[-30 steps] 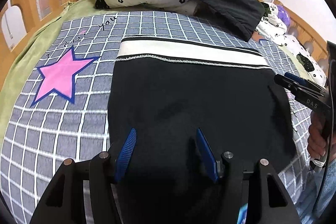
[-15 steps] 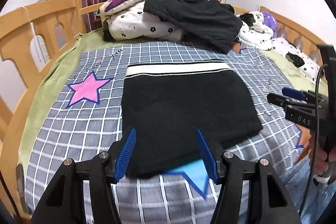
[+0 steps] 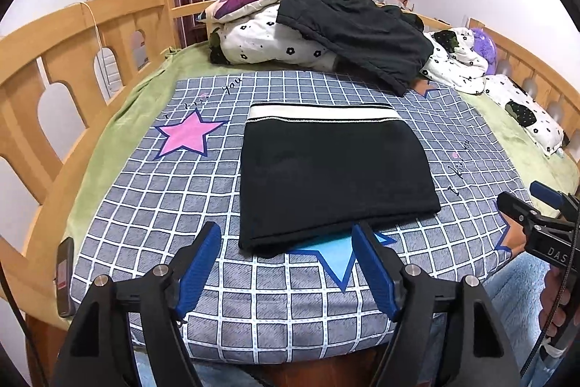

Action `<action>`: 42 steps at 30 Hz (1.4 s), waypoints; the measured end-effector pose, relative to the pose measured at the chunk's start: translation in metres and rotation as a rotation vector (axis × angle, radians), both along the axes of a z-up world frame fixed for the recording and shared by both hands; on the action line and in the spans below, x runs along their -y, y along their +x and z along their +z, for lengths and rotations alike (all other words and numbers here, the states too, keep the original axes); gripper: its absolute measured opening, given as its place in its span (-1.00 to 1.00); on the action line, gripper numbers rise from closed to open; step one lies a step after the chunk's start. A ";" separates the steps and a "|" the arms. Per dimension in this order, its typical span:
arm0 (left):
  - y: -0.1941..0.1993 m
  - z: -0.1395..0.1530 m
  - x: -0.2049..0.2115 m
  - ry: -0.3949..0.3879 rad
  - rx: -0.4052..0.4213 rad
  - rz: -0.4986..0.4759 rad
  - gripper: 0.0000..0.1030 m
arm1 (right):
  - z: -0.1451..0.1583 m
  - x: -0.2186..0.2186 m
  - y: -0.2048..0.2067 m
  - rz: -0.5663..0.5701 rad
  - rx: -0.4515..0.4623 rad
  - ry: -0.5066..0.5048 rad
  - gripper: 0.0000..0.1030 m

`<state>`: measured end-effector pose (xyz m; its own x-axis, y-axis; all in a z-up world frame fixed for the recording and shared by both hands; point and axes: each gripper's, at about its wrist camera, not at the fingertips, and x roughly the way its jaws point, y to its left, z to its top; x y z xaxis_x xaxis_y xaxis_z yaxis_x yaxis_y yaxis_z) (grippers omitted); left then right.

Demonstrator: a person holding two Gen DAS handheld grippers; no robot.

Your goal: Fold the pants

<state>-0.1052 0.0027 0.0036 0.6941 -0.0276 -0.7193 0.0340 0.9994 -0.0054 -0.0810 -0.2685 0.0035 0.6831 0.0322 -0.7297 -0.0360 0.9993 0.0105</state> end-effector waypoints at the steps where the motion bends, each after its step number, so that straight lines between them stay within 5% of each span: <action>1: -0.002 0.002 0.002 0.003 0.005 0.002 0.43 | 0.002 0.001 -0.003 -0.007 0.002 0.004 0.78; 42: -0.012 0.015 0.013 -0.006 0.027 -0.001 0.47 | 0.021 0.024 -0.025 -0.077 0.041 0.016 0.78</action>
<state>-0.1173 -0.0102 0.0190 0.7133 -0.0323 -0.7001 0.0355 0.9993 -0.0100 -0.1063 -0.2927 0.0240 0.7130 -0.0100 -0.7011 0.0405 0.9988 0.0269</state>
